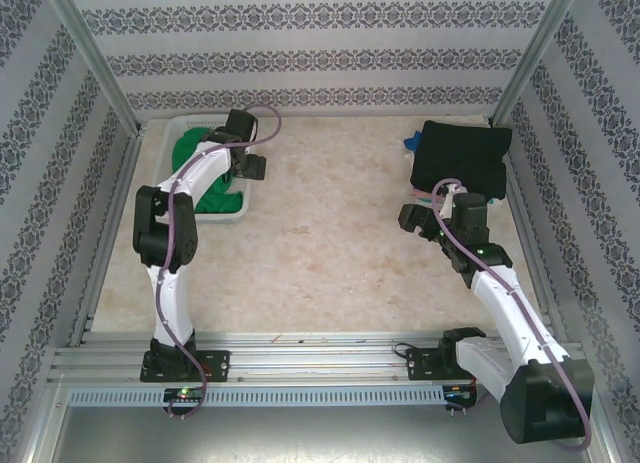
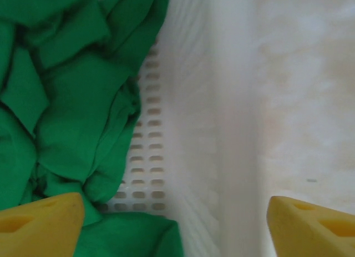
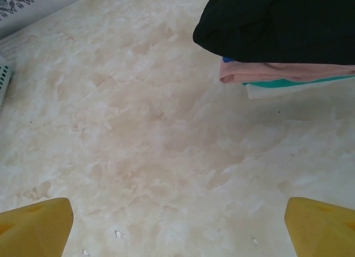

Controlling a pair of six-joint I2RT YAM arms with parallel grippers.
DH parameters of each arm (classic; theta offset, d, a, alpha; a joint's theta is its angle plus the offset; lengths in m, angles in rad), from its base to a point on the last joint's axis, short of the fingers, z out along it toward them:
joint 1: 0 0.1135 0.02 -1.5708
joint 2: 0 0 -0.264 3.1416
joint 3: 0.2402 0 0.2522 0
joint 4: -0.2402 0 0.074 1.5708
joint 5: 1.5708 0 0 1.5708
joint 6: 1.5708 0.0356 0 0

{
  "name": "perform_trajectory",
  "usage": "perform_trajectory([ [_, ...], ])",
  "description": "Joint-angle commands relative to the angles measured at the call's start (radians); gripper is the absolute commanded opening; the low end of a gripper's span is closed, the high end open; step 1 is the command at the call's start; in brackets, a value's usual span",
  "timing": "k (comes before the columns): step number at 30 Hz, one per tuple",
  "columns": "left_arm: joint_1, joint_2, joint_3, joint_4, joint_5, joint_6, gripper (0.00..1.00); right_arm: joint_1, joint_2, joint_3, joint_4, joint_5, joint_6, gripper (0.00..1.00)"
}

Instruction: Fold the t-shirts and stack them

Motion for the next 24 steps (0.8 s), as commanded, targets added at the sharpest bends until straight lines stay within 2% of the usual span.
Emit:
perform_trajectory([
  [1, -0.003, -0.003, 0.054, -0.052, -0.052, 0.014, 0.69, -0.009, -0.033, -0.024, -0.026, 0.027, -0.016, 0.98],
  [3, -0.001, -0.003, 0.036, -0.039, -0.070, 0.046, 0.50, -0.013, -0.037, -0.024, -0.026, 0.027, -0.017, 0.98],
  [6, 0.015, -0.009, 0.013, -0.030, -0.096, 0.097, 0.34, -0.013, -0.033, -0.022, -0.023, 0.020, -0.014, 0.98],
  [12, 0.094, -0.034, -0.031, 0.010, -0.057, 0.157, 0.23, -0.012, -0.012, -0.021, -0.013, 0.022, -0.012, 0.98],
  [24, 0.190, 0.024, -0.002, 0.056, -0.022, 0.201, 0.23, -0.013, -0.003, -0.013, -0.018, 0.025, -0.007, 0.98],
])
